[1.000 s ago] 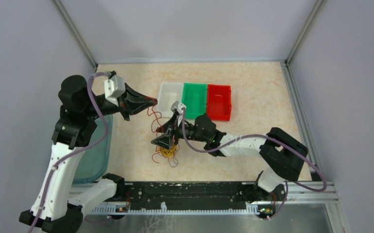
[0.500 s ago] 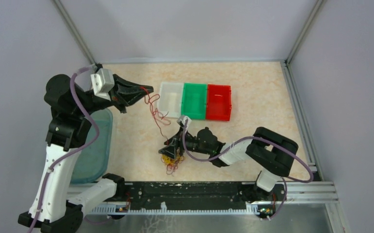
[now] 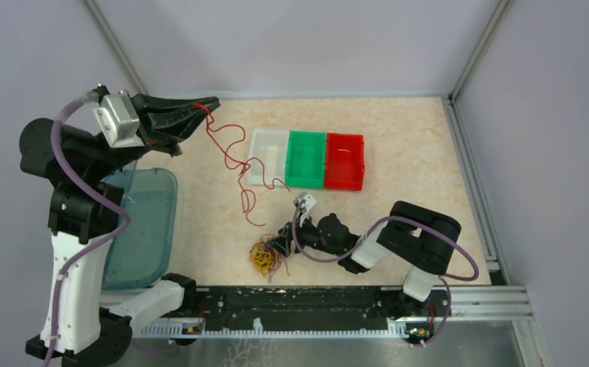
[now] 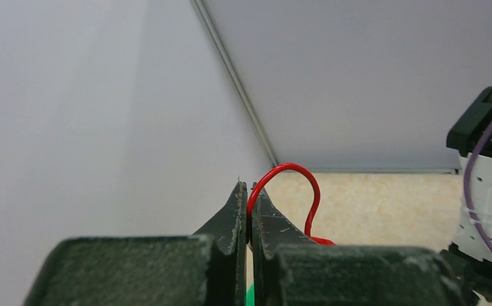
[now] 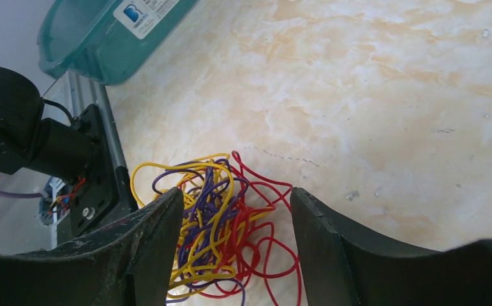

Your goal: Untangle the cables

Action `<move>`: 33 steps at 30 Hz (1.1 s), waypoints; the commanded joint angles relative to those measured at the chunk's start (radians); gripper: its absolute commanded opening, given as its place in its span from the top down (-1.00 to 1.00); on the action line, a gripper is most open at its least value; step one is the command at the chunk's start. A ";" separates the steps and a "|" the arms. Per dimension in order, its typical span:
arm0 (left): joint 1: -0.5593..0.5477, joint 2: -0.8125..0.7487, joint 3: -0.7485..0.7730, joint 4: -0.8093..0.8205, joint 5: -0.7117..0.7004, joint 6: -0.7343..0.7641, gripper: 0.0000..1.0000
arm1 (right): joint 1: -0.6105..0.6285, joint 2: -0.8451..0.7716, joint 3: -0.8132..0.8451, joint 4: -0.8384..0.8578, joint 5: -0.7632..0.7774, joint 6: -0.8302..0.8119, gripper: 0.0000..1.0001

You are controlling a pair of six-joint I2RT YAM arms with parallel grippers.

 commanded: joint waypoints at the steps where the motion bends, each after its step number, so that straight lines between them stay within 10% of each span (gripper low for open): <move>1: -0.006 0.017 0.064 0.057 -0.082 0.038 1.00 | 0.011 -0.011 -0.023 0.125 0.073 -0.014 -0.28; 33: -0.015 0.163 -0.248 0.162 -0.244 0.179 1.00 | -0.092 -0.754 -0.029 -0.504 0.416 -0.136 -0.57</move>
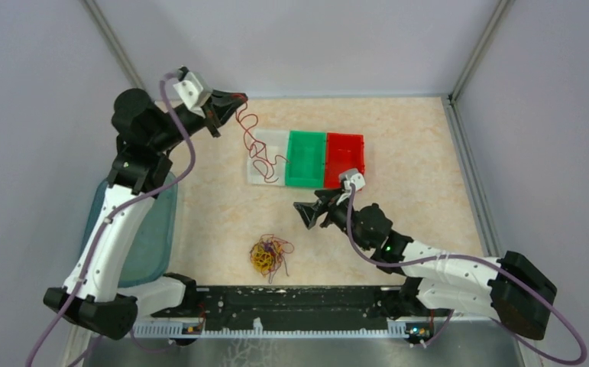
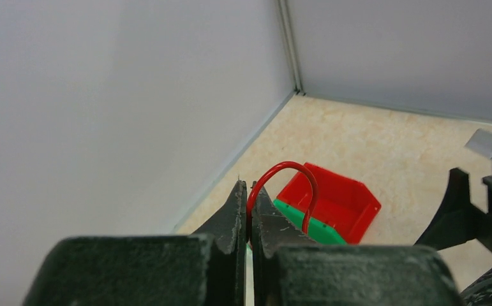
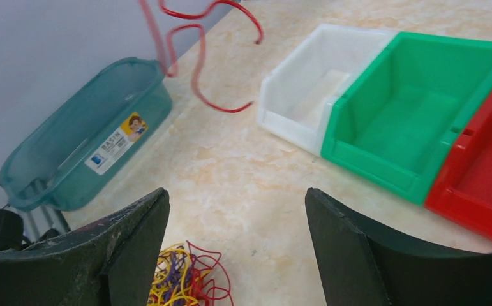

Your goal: Untangle the cables

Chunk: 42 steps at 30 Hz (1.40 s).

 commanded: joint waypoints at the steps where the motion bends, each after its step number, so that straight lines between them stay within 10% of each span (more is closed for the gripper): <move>1: -0.015 0.032 -0.061 0.083 -0.092 0.097 1.00 | -0.008 -0.051 0.009 -0.052 0.117 0.014 -0.56; 42: -0.056 0.362 -0.169 0.232 -0.541 0.500 1.00 | -0.050 -0.098 0.048 -0.129 0.151 0.015 -0.49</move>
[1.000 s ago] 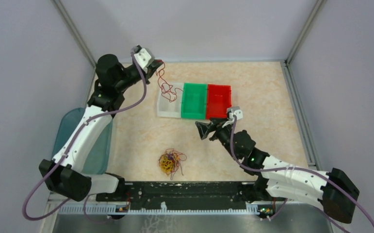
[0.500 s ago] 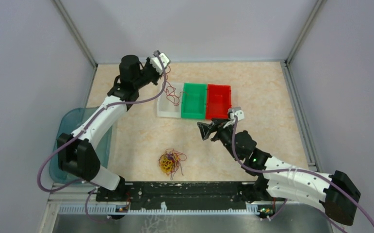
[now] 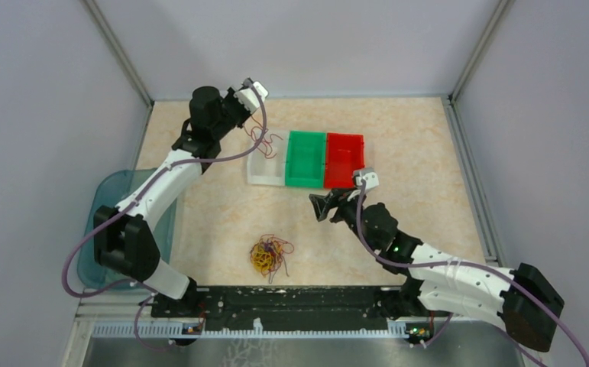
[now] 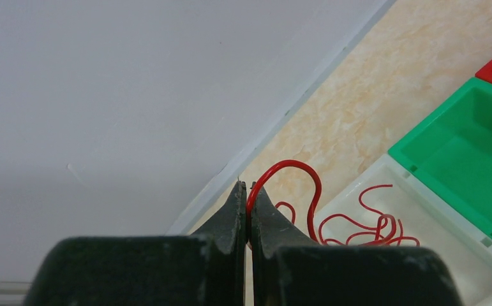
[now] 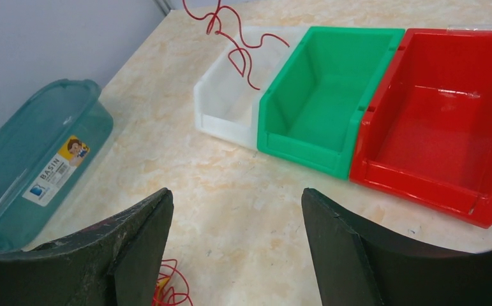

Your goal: Untangle the cables

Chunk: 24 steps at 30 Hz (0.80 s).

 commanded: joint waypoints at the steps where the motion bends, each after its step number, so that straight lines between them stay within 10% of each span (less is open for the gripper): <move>1: -0.002 -0.048 -0.048 0.026 -0.002 0.032 1.00 | -0.013 0.028 0.050 0.064 -0.035 -0.007 -0.49; 24: -0.042 0.256 0.144 -0.238 0.080 -0.245 0.89 | -0.025 -0.056 0.052 0.028 0.002 0.013 -0.48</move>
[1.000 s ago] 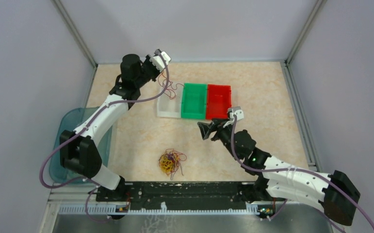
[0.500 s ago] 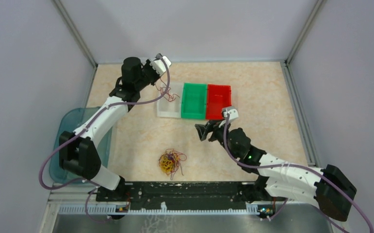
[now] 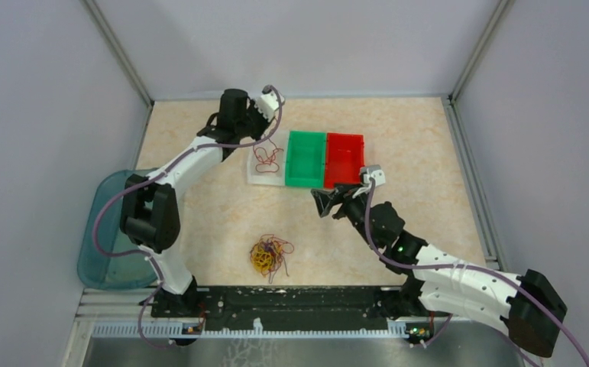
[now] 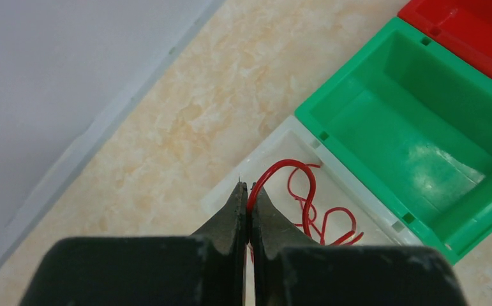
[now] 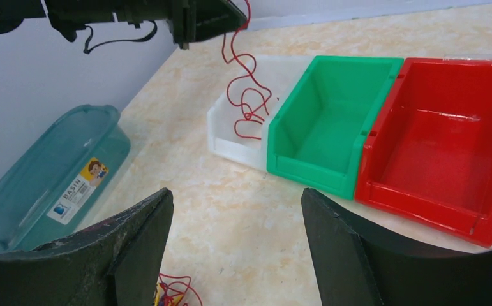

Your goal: Untangle the cables

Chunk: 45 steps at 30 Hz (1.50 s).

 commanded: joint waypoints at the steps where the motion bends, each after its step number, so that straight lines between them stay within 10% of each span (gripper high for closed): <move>1: -0.022 0.031 0.024 -0.054 0.009 -0.074 0.87 | -0.010 -0.025 0.037 0.012 0.021 0.009 -0.48; 13: -0.009 0.064 0.074 -0.219 0.010 -0.062 -0.01 | -0.017 -0.014 0.068 -0.025 0.000 0.007 -0.48; 45: 0.015 0.057 -0.209 0.041 0.040 -0.053 0.50 | -0.017 0.037 0.094 -0.100 -0.065 0.022 -0.45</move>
